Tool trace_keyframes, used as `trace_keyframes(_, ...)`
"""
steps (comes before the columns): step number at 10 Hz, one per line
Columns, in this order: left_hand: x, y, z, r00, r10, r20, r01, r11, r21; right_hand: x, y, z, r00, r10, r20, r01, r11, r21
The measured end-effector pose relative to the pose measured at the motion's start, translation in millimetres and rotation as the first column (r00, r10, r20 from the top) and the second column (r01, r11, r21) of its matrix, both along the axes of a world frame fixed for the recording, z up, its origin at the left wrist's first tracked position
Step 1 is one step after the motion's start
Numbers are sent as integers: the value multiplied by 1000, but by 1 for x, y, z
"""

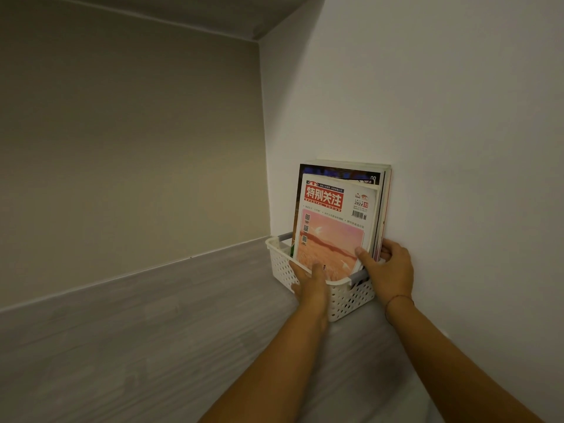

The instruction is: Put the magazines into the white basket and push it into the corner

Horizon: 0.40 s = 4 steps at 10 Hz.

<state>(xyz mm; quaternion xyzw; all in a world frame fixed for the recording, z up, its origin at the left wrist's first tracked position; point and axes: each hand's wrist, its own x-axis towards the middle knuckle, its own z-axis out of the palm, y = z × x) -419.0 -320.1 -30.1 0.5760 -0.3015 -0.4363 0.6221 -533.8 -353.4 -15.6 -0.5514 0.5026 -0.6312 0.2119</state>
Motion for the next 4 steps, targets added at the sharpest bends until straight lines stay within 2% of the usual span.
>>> trace_keyframes(3,22,37,11,977,-212,28,212,977,-23,6,25,4,995,104,5,-104,992,77)
trace_keyframes(4,43,78,-4,968,-217,129,207,974,88,20,57,-3,995,100,30,-101,995,11)
